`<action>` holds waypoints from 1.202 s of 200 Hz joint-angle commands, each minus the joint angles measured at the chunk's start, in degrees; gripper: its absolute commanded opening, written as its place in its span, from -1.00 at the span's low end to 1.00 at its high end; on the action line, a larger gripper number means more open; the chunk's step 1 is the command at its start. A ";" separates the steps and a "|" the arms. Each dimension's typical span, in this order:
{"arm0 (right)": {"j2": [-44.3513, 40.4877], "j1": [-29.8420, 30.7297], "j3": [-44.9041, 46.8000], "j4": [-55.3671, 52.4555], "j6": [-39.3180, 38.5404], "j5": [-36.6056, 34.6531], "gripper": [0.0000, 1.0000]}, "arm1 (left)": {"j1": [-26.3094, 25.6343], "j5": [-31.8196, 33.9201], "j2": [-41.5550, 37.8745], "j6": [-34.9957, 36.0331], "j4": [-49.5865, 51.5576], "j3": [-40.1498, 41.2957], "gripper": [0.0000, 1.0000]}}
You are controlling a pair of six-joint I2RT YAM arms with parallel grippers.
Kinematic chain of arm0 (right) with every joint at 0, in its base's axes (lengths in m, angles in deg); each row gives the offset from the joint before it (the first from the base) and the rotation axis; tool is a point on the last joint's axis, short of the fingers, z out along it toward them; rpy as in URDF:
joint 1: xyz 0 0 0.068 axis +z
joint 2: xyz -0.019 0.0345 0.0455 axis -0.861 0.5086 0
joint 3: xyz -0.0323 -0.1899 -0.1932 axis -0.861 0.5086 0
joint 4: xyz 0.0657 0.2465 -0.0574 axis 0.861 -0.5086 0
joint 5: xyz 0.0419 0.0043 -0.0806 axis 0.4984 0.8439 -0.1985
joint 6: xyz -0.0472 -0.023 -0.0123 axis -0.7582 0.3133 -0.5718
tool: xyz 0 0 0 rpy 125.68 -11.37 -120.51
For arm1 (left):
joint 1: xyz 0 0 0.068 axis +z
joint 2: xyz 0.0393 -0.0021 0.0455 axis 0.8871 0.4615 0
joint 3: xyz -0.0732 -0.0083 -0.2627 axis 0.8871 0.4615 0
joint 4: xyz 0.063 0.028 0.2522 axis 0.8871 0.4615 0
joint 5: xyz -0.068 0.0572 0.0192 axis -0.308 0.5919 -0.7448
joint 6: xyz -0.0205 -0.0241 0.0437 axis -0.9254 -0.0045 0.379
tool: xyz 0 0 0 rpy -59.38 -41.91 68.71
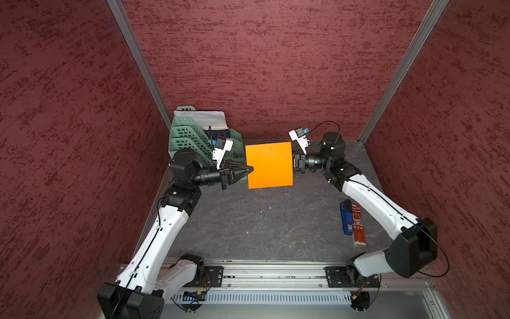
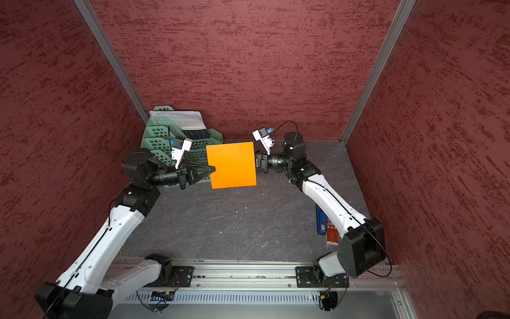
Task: Fold the square paper along the opposite sides
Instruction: Fold the paper.
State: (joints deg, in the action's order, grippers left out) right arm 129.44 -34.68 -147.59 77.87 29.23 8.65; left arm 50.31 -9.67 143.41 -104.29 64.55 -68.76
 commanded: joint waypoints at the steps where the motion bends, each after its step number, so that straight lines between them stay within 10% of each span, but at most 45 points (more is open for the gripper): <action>1: -2.50 0.62 0.43 -0.60 -0.80 1.17 0.15 | 0.77 1.33 0.29 1.79 1.44 0.61 -1.00; 143: -6.54 5.32 -0.16 -8.33 -7.64 2.46 0.72 | 1.66 1.25 0.61 0.75 0.60 1.24 -1.00; 240: 0.44 9.74 -5.27 -5.21 -5.89 2.17 0.68 | 1.22 0.46 -0.35 -1.71 -2.17 2.96 -1.00</action>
State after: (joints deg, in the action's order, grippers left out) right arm 129.33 -26.05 -150.39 70.85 23.26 11.01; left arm 51.60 -8.82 143.59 -105.47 64.07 -66.82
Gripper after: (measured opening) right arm 0.841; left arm 0.052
